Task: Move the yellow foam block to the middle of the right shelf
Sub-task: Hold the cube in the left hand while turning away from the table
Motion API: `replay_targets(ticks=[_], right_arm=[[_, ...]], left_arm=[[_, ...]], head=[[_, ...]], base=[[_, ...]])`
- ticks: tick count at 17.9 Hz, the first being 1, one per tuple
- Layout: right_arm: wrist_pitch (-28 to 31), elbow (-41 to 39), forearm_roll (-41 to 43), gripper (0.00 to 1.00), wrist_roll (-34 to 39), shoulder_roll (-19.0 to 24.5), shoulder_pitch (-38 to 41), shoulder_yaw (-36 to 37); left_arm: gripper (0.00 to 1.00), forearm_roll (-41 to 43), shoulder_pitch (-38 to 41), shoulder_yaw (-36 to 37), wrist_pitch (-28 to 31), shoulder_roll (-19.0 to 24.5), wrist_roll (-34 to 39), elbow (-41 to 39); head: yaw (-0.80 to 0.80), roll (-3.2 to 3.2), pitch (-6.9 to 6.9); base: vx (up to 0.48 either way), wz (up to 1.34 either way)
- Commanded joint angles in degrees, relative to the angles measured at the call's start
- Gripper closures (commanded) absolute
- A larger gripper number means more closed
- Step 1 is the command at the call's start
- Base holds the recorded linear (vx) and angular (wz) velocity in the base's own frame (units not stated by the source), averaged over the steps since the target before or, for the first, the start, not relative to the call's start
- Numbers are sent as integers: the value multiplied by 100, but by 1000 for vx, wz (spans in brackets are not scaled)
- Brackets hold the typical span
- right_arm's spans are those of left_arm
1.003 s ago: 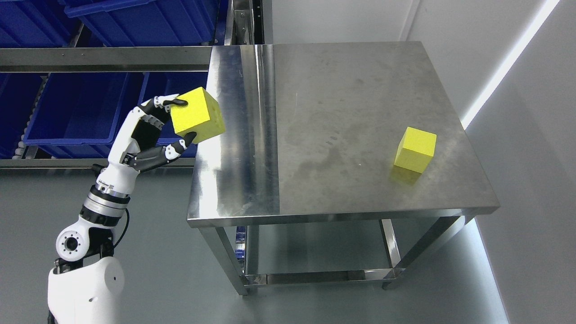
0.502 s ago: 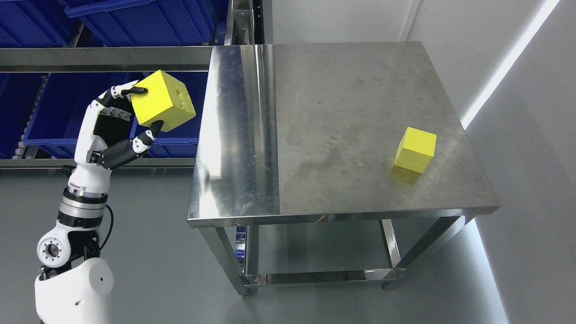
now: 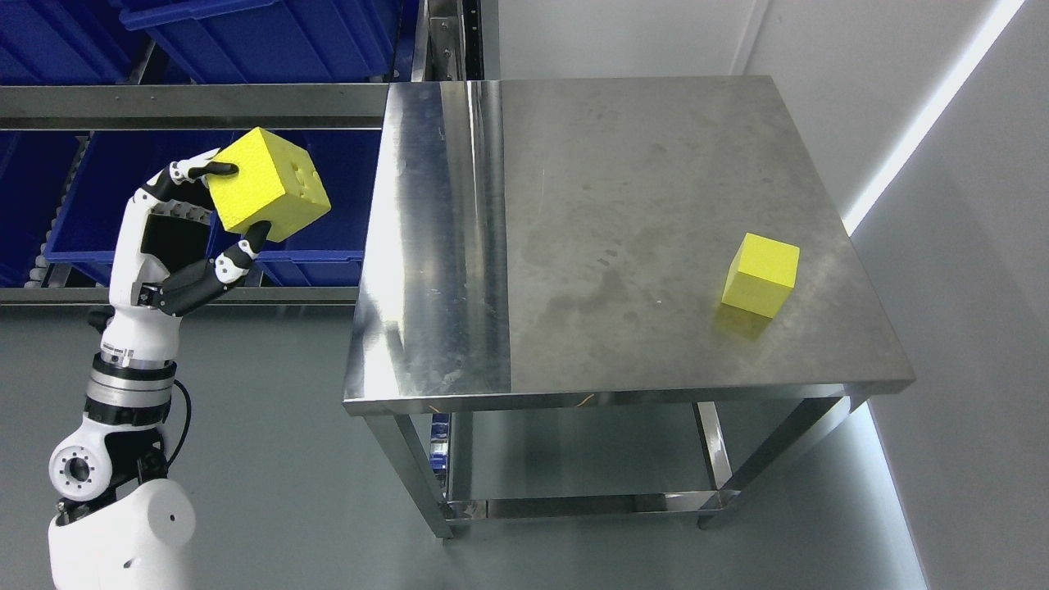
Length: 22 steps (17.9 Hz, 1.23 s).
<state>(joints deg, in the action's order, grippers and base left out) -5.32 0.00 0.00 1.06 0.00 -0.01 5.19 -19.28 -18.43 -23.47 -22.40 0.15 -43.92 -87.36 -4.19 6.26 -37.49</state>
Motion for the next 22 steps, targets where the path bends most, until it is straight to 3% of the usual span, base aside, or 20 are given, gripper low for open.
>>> replay_targets(ticks=[1,15,22], right_arm=[[-22,-100,9,0,0,-100,-8,0],[-31,-100,9,0,0,-100,-17,0],[-31,-100,9,0,0,-100,-8,0]], left_arm=[[87,-14,68,-184,-1,85,-2,-105],[87,-14,112,-447,52,85,-2,-105],[87,-14,173,-518,61,91,-2,-105]], head=[[0,0,0],[0,0,0],[0,0,0]], base=[[18,59],[-18,53],[-24,545]])
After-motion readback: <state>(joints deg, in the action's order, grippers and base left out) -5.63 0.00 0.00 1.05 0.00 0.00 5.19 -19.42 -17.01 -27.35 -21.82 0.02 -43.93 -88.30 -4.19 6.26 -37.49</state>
